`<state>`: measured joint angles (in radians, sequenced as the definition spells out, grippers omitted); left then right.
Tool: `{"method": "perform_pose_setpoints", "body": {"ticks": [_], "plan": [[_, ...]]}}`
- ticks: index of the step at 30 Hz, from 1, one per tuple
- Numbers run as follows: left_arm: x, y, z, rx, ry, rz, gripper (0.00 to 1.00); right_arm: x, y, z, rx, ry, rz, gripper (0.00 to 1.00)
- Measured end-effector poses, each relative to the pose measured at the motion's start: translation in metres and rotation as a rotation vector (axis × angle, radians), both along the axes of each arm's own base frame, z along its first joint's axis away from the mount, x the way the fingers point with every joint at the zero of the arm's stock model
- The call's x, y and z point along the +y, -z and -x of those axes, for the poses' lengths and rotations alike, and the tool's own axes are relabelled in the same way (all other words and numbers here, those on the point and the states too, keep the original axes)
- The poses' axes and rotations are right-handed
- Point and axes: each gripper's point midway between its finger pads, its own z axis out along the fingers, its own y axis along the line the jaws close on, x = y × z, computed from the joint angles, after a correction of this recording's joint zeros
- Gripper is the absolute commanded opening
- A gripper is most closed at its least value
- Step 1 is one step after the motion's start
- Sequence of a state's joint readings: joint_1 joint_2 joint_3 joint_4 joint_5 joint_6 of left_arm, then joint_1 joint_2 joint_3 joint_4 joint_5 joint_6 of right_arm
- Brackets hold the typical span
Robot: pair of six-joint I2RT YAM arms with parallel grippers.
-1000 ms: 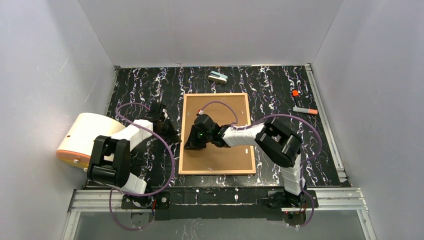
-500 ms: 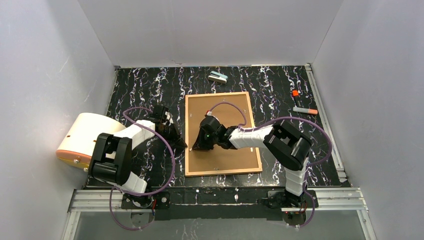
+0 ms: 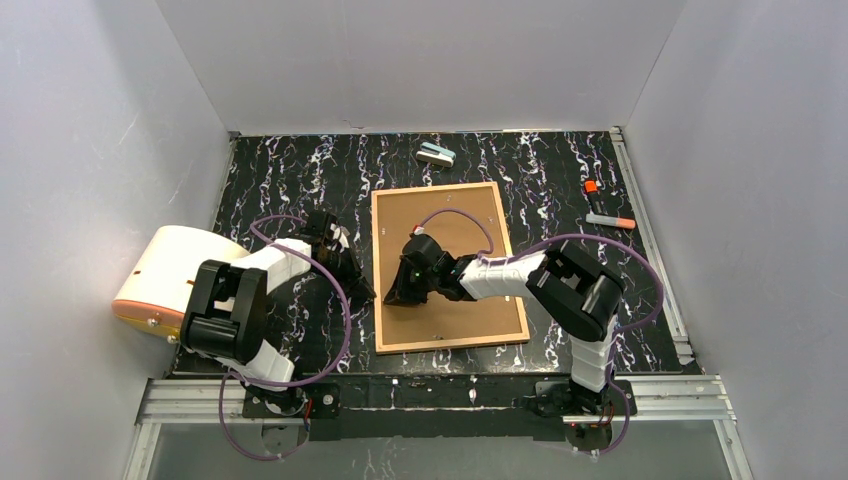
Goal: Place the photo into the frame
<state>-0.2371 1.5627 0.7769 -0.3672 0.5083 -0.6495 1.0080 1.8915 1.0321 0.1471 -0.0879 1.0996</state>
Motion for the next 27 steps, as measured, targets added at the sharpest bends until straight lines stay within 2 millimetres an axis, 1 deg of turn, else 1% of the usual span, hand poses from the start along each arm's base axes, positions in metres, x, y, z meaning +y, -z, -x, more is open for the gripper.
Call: {"method": "perform_pose_setpoints", "body": {"ticks": [3, 16, 18, 20, 22, 27], "plan": [[0.0, 0.0001, 0.0001, -0.001, 0.004, 0.002, 0.0, 0.0, 0.0006, -0.0001, 0.004, 0.003, -0.001, 0.01], [0.0011, 0.0015, -0.0001, 0.002, 0.004, 0.003, 0.0, 0.0009, 0.0018, -0.0004, 0.026, -0.004, -0.019, 0.01], [0.0018, 0.0016, -0.0003, 0.002, 0.002, 0.002, 0.0, 0.0017, 0.0019, -0.0005, 0.021, -0.004, -0.036, 0.05], [0.0025, 0.0016, -0.0008, 0.002, -0.001, 0.001, 0.0, 0.0022, 0.0013, -0.0007, 0.013, -0.003, -0.054, 0.12], [0.0028, 0.0017, -0.0009, 0.001, 0.0, 0.0, 0.04, 0.002, 0.0009, -0.0005, 0.003, 0.0, -0.075, 0.17], [0.0036, 0.0033, 0.0003, 0.004, 0.007, -0.005, 0.06, 0.0032, -0.0019, 0.0002, -0.007, 0.022, -0.15, 0.21]]}}
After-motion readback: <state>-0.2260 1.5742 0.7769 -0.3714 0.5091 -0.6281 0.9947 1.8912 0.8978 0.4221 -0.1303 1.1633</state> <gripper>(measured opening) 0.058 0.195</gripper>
